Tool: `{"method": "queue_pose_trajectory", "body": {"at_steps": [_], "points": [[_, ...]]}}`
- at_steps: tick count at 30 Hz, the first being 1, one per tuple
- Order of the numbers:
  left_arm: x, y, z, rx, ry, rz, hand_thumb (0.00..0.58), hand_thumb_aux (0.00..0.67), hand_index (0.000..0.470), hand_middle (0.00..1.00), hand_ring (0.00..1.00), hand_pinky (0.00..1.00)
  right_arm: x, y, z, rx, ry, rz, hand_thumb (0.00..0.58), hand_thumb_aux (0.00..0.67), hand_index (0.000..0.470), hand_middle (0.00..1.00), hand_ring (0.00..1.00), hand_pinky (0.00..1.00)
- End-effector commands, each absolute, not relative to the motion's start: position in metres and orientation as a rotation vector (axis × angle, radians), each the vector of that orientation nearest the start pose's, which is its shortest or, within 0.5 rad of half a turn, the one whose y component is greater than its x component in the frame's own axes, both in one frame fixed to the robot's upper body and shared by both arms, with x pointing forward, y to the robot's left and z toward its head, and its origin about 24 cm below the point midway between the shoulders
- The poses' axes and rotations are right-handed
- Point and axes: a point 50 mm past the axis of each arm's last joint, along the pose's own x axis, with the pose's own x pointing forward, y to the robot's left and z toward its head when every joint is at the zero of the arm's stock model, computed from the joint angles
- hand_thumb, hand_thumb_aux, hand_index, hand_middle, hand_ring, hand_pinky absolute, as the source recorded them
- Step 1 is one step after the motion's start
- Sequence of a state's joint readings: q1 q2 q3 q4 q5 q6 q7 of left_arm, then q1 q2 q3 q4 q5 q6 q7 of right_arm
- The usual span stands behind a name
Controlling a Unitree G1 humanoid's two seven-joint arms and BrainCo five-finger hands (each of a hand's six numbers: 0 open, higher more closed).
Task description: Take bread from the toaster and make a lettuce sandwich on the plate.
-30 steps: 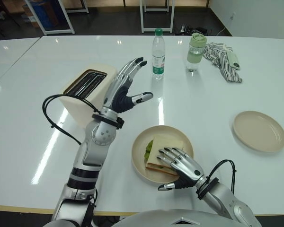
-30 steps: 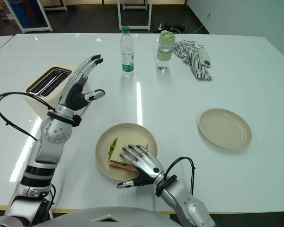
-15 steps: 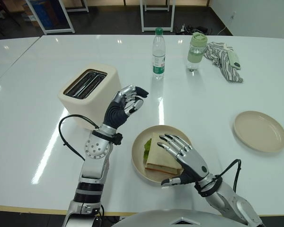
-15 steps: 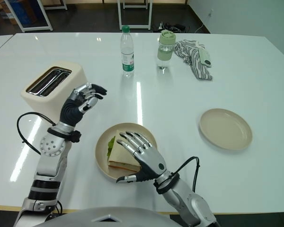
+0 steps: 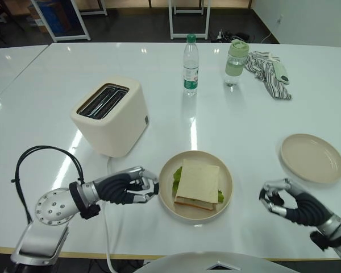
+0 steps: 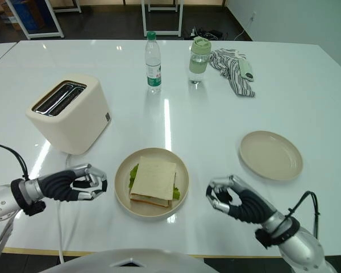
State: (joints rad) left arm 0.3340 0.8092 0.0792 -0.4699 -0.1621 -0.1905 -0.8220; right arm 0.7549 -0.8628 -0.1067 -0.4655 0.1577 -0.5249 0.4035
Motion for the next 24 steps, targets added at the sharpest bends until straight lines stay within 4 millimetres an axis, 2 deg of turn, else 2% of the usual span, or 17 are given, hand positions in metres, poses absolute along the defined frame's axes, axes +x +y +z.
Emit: {"method": "queue_pose_trajectory", "body": {"at_steps": [1, 5, 9, 12, 15, 21, 24], "points": [[0.172, 0.197, 0.099, 0.791, 0.063, -1.066, 0.580, 0.670, 0.470, 1.00, 1.00, 1.00, 0.103, -0.220, 0.086, -0.642, 0.046, 0.893, 0.580, 0.670, 0.470, 1.00, 1.00, 1.00], [0.167, 0.189, 0.077, 0.811, 0.217, -1.132, 0.580, 0.670, 0.470, 1.00, 1.00, 1.00, 0.106, -0.205, 0.071, -0.662, 0.094, 0.969, 0.580, 0.670, 0.470, 1.00, 1.00, 1.00], [0.168, 0.193, 0.058, 0.884, 0.366, -1.104, 0.580, 0.670, 0.470, 1.00, 1.00, 1.00, 0.107, -0.186, 0.058, -0.665, 0.099, 1.018, 0.580, 0.670, 0.470, 1.00, 1.00, 1.00], [0.167, 0.190, 0.047, 0.917, 0.443, -1.093, 0.580, 0.670, 0.470, 1.00, 1.00, 1.00, 0.111, -0.178, 0.043, -0.744, 0.141, 1.030, 0.580, 0.670, 0.470, 1.00, 1.00, 1.00], [0.167, 0.188, 0.045, 0.924, 0.471, -1.067, 0.580, 0.670, 0.470, 1.00, 1.00, 1.00, 0.115, -0.175, 0.032, -0.830, 0.180, 1.032, 0.580, 0.670, 0.470, 1.00, 1.00, 1.00], [0.168, 0.192, 0.045, 0.944, 0.501, -1.035, 0.580, 0.670, 0.470, 1.00, 1.00, 1.00, 0.117, -0.168, 0.024, -0.880, 0.186, 1.037, 0.580, 0.670, 0.470, 1.00, 1.00, 1.00], [0.168, 0.185, 0.040, 0.935, 0.500, -1.058, 0.580, 0.670, 0.470, 1.00, 1.00, 1.00, 0.119, -0.161, 0.017, -0.911, 0.182, 1.053, 0.580, 0.670, 0.470, 1.00, 1.00, 1.00]]}}
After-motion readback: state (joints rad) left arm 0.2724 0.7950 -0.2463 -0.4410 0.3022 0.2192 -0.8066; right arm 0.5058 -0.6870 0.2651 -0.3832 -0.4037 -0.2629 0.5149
